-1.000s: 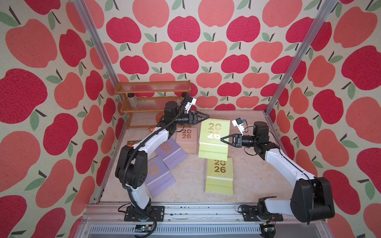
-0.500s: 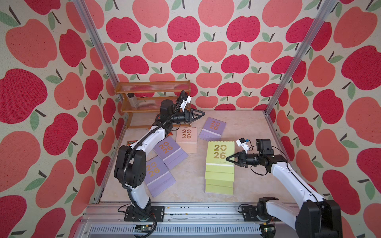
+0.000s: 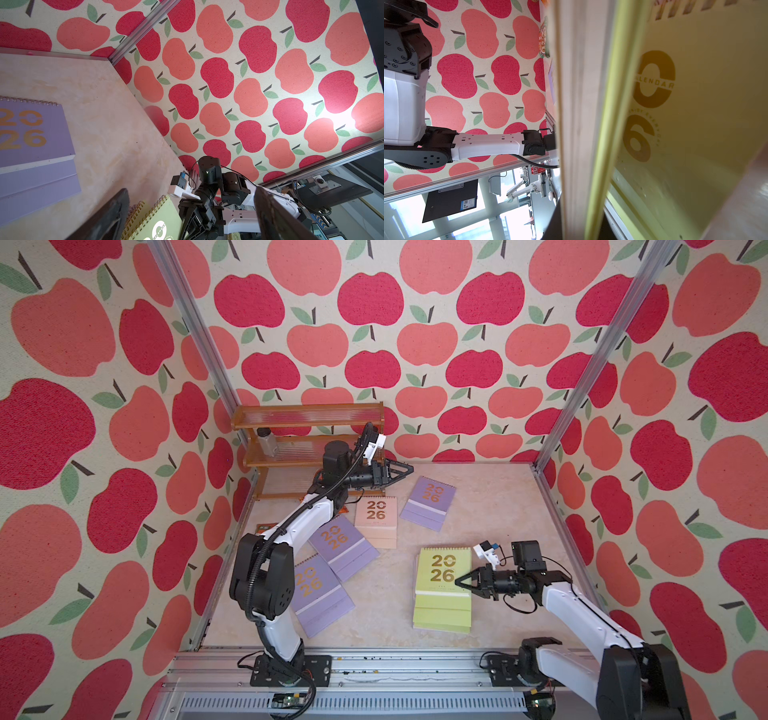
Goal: Stack the calendars
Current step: Place the calendar at the calendar.
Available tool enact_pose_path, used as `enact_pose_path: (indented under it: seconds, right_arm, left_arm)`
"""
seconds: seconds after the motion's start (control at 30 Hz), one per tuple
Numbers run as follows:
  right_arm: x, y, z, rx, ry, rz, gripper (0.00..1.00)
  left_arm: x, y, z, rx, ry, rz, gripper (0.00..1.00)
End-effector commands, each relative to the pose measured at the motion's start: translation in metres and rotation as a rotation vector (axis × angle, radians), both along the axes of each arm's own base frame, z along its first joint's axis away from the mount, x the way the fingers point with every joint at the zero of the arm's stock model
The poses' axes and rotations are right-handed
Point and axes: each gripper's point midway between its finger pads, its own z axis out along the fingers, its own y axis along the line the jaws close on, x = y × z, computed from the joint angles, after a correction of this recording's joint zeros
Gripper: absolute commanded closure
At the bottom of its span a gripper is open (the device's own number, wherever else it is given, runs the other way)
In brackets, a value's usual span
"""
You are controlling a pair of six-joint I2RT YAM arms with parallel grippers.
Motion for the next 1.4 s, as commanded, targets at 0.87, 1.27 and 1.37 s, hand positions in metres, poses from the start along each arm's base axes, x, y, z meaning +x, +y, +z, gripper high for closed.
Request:
enact_pose_path:
  seconds: [0.87,1.27,1.37]
  right_arm:
    - [0.005,-0.004,-0.014,-0.054,-0.010,0.001,0.85]
    - [0.006,-0.010,-0.016,-0.127,-0.018,-0.013,0.60]
    - [0.007,-0.012,-0.015,-0.144,-0.025,-0.019,0.52]
  left_arm:
    - [-0.004,0.001,0.006,-0.013,-0.032,0.002,0.08]
    - [-0.002,0.000,0.002,-0.012,-0.022,0.001,0.02]
    - [-0.002,0.000,0.002,-0.012,-0.022,0.001,0.02]
